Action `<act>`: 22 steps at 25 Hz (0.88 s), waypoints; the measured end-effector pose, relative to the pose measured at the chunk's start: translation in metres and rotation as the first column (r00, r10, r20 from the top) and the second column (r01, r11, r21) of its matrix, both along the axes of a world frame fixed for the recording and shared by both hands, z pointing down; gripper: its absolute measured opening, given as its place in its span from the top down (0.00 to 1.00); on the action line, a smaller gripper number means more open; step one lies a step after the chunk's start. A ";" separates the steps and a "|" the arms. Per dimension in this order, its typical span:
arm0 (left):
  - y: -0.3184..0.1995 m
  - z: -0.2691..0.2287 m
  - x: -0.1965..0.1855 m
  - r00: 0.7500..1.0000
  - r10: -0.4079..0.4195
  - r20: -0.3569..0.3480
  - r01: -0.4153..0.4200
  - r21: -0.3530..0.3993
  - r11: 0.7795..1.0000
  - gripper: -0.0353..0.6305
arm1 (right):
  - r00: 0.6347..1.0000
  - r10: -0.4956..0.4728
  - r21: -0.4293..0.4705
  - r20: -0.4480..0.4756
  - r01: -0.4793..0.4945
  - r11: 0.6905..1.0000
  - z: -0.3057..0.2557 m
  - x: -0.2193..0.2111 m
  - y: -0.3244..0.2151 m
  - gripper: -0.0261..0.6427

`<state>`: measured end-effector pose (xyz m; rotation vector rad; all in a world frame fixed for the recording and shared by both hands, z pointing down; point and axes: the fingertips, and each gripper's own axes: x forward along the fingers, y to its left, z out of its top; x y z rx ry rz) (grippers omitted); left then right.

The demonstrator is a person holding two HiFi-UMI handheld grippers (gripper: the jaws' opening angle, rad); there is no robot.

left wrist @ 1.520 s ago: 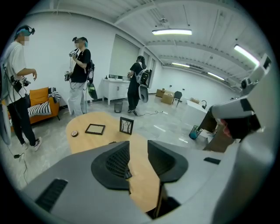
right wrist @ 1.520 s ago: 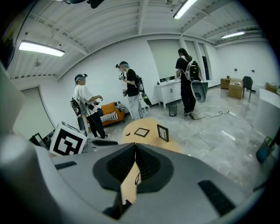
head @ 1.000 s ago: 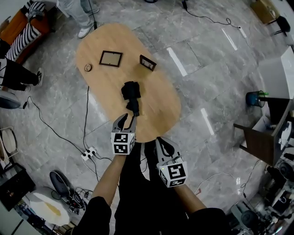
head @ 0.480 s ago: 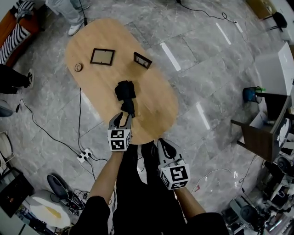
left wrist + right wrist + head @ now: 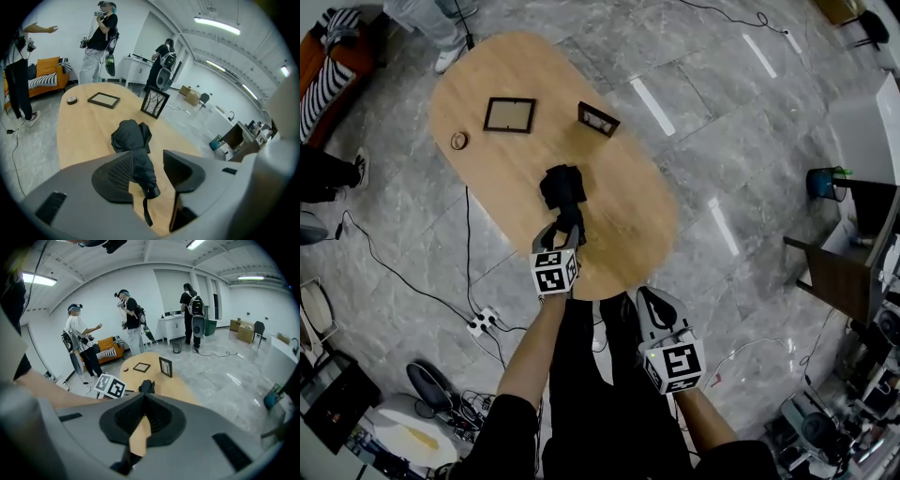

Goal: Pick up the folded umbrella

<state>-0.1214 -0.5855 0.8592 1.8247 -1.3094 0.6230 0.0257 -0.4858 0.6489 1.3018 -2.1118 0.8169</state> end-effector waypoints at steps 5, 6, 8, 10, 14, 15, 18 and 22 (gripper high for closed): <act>-0.007 0.025 0.000 0.999 -0.046 -0.025 0.045 -0.044 0.998 0.64 | 1.000 0.002 -0.024 0.004 -0.002 1.000 0.011 -0.003 0.001 0.94; -0.009 0.031 -0.002 0.996 -0.075 -0.040 0.072 -0.062 0.995 0.62 | 1.000 -0.004 -0.031 0.004 0.004 1.000 0.013 -0.003 0.001 0.94; -0.013 0.044 -0.006 0.991 -0.125 -0.055 0.119 -0.103 0.988 0.59 | 1.000 -0.015 -0.042 0.003 0.015 0.999 0.018 -0.005 0.001 0.94; -0.015 0.055 -0.007 0.988 -0.143 -0.053 0.135 -0.134 0.982 0.56 | 1.000 -0.024 -0.049 0.002 0.024 0.999 0.022 -0.005 0.002 0.94; -0.025 0.072 0.000 0.993 -0.118 -0.026 0.112 -0.163 0.980 0.53 | 1.000 -0.005 -0.070 0.007 0.005 0.998 0.027 -0.003 0.001 0.94; -0.027 0.077 0.000 0.992 -0.123 -0.023 0.117 -0.175 0.978 0.52 | 1.000 0.011 -0.077 0.011 -0.011 0.997 0.029 -0.002 0.001 0.94; -0.033 0.090 0.000 0.982 -0.182 -0.043 0.169 -0.214 0.962 0.51 | 0.999 0.047 -0.109 0.012 -0.045 0.993 0.038 0.000 0.005 0.94; -0.038 0.101 0.004 0.979 -0.201 -0.023 0.191 -0.230 0.954 0.50 | 0.999 0.053 -0.140 0.009 -0.052 0.989 0.045 0.001 0.012 0.94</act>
